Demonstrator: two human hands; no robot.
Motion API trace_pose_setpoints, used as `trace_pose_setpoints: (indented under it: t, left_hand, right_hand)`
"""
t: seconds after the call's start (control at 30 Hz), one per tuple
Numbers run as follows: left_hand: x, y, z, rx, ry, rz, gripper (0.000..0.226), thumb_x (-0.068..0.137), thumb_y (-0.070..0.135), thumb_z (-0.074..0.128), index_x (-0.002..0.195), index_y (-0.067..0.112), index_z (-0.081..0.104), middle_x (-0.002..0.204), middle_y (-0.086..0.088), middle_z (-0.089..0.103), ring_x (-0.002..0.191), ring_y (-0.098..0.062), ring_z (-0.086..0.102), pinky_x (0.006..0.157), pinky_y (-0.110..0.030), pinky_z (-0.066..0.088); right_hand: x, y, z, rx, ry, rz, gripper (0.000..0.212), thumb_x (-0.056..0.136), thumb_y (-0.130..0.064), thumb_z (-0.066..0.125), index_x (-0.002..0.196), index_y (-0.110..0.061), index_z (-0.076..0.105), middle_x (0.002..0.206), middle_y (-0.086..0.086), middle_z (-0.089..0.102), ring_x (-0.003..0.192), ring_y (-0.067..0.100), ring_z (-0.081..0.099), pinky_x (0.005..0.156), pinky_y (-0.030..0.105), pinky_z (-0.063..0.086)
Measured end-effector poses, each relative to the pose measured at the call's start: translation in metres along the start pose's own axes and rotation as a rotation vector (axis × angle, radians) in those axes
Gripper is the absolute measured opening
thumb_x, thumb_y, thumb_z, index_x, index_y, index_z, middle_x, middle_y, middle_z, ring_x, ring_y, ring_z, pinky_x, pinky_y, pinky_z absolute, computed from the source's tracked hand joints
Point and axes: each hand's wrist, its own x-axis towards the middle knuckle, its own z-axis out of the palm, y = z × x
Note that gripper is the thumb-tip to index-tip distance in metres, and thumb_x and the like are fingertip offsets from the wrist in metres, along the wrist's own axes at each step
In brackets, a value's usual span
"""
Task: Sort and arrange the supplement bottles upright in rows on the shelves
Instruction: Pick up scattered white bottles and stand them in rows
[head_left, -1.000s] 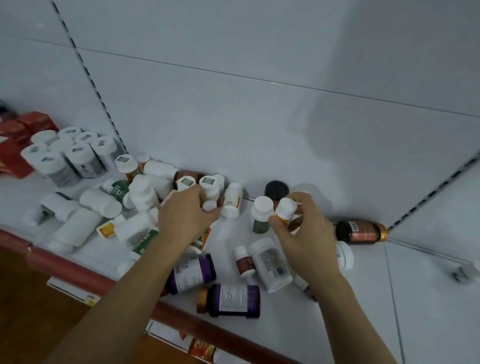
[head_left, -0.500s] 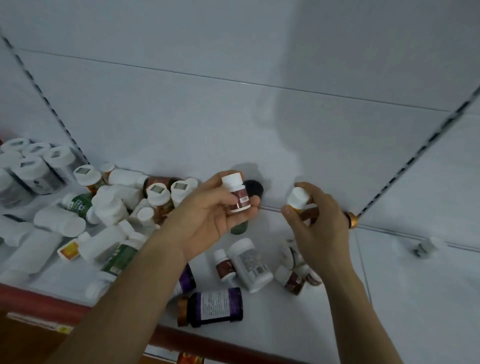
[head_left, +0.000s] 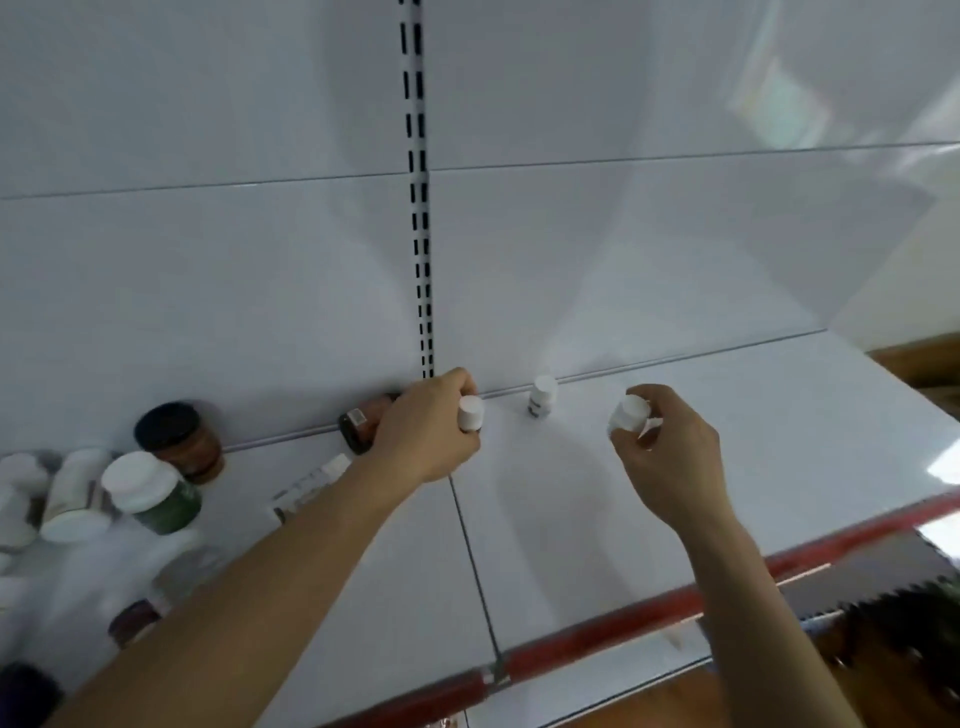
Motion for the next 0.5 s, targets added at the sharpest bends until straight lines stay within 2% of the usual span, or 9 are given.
trace_pose_setpoints:
  t: [0.1,0.17,0.27,0.33,0.4,0.5]
  left_hand:
    - [0.007,0.010,0.031,-0.061,-0.027,-0.057,0.030,0.083,0.023,0.078,0.104,0.024,0.057,0.104,0.002,0.068,0.091,-0.020,0.062,0.070,-0.033,0.049]
    - [0.007,0.019,0.047,-0.123,-0.044,-0.070,0.031,0.083,0.024,0.079,0.107,0.023,0.059,0.106,0.004,0.068,0.094,-0.019,0.062,0.072,-0.031,0.046]
    - [0.004,0.033,0.063,-0.283,-0.091,-0.071,0.045,0.083,0.024,0.079,0.123,0.023,0.059,0.121,0.003,0.066,0.100,-0.017,0.065,0.085,-0.033,0.052]
    - [-0.001,0.038,0.064,-0.306,-0.121,-0.078,0.062,0.085,0.023,0.076,0.141,0.023,0.049,0.138,0.001,0.059,0.111,-0.018,0.065,0.096,-0.037,0.052]
    - [-0.008,0.036,0.054,-0.172,-0.138,-0.041,0.071,0.089,0.025,0.072,0.151,0.020,0.039,0.149,-0.001,0.049,0.123,-0.019,0.059,0.104,-0.038,0.047]
    - [-0.027,0.017,0.017,0.150,-0.059,0.082,0.058,0.094,0.029,0.065,0.148,0.022,0.045,0.148,0.004,0.047,0.132,-0.017,0.050,0.106,-0.038,0.045]
  right_hand:
    - [0.009,0.027,-0.018,-0.043,-0.031,0.060,0.032,0.089,-0.013,0.067,0.118,-0.024,0.058,0.088,-0.004,0.067,0.076,0.008,0.062,0.062,0.020,0.041]
    - [0.011,0.032,-0.017,-0.085,-0.090,0.015,0.032,0.088,-0.013,0.067,0.118,-0.023,0.058,0.086,-0.004,0.066,0.078,0.015,0.062,0.064,0.024,0.043]
    - [0.013,0.032,-0.002,-0.107,-0.198,-0.025,0.037,0.089,-0.012,0.067,0.123,-0.022,0.056,0.093,0.001,0.065,0.082,0.022,0.061,0.073,0.034,0.051]
    - [0.013,0.033,0.005,-0.100,-0.220,-0.020,0.044,0.089,-0.009,0.065,0.129,-0.024,0.052,0.105,0.005,0.064,0.086,0.024,0.062,0.076,0.037,0.053]
    - [0.012,0.034,0.008,-0.091,-0.207,-0.025,0.051,0.091,-0.008,0.064,0.135,-0.027,0.047,0.115,0.006,0.062,0.086,0.024,0.064,0.080,0.041,0.055]
    - [0.003,0.028,0.007,-0.162,-0.085,-0.053,0.056,0.090,-0.008,0.068,0.137,-0.028,0.045,0.128,0.008,0.051,0.079,0.022,0.061,0.076,0.038,0.052]
